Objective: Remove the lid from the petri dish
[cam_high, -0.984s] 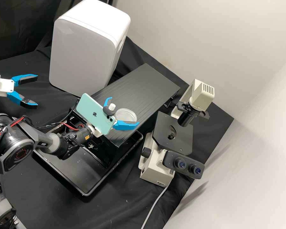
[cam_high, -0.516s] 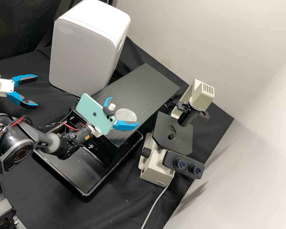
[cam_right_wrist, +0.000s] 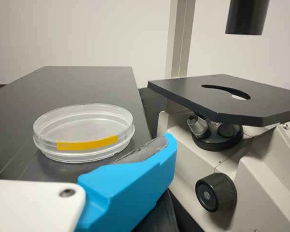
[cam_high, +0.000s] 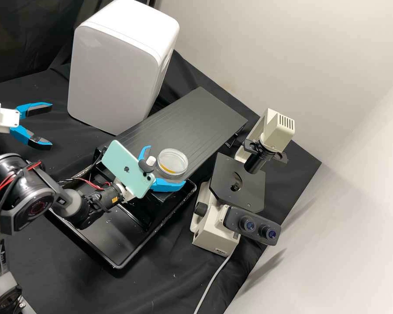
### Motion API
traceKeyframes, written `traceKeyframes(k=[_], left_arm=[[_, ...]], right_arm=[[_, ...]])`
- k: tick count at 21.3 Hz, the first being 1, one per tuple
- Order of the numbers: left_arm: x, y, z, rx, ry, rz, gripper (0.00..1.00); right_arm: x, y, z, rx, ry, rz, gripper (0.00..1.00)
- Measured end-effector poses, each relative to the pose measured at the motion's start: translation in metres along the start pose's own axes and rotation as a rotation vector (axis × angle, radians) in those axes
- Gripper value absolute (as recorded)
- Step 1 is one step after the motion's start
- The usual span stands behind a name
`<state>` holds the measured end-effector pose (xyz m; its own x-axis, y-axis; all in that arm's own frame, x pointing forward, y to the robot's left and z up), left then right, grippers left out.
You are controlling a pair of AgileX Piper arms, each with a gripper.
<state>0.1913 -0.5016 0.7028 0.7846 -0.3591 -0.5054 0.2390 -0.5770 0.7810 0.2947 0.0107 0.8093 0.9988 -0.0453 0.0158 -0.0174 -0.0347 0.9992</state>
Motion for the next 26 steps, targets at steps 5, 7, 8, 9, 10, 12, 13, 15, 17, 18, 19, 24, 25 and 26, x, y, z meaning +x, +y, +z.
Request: traceKeyframes(k=[5,7,8,9,10,12,13,15,17,18,19,24,25,26], left_arm=[[0.001,-0.0027,-0.001,-0.002,0.003,-0.012,1.0],[0.001,-0.0032,-0.001,-0.004,0.005,-0.013,1.0],[0.001,-0.0034,-0.001,-0.005,0.007,-0.014,1.0],[0.001,-0.0035,-0.001,-0.005,0.006,-0.014,1.0],[0.001,-0.0035,-0.001,-0.005,0.005,-0.014,1.0],[0.002,-0.0032,0.0,-0.005,0.005,-0.012,1.0],[0.002,-0.0032,-0.001,-0.005,0.006,-0.012,1.0],[0.002,-0.0027,-0.001,-0.005,0.007,-0.01,1.0],[0.002,-0.0027,-0.001,-0.005,0.007,-0.01,1.0],[0.002,-0.0027,-0.001,-0.005,0.007,-0.01,1.0],[0.002,-0.0027,-0.001,-0.005,0.007,-0.01,1.0],[0.002,-0.0025,-0.001,-0.009,0.015,-0.007,1.0],[0.002,-0.0023,-0.002,-0.012,0.023,-0.005,1.0],[0.002,-0.0022,-0.002,-0.013,0.023,-0.004,1.0]], right_arm=[[0.001,-0.003,0.003,-0.001,0.005,0.006,1.0],[0.001,-0.002,0.003,-0.001,0.007,0.011,1.0],[0.002,-0.001,0.003,-0.001,0.008,0.015,1.0],[0.003,0.001,0.003,0.0,0.008,0.021,1.0],[0.004,0.002,0.003,0.0,0.007,0.027,1.0],[0.006,0.005,0.003,0.0,0.003,0.032,1.0],[0.008,0.007,0.004,0.003,-0.004,0.036,1.0],[0.012,0.011,0.004,0.006,-0.011,0.048,1.0],[0.015,0.013,0.002,0.006,-0.012,0.055,1.0],[0.017,0.015,0.001,-0.001,-0.01,0.06,1.0],[0.019,0.016,0.0,-0.006,-0.006,0.064,1.0],[0.025,0.018,-0.006,-0.012,0.008,0.071,1.0],[0.026,0.016,-0.006,-0.02,0.008,0.069,1.0],[0.027,0.015,-0.006,-0.027,0.008,0.065,1.0]])
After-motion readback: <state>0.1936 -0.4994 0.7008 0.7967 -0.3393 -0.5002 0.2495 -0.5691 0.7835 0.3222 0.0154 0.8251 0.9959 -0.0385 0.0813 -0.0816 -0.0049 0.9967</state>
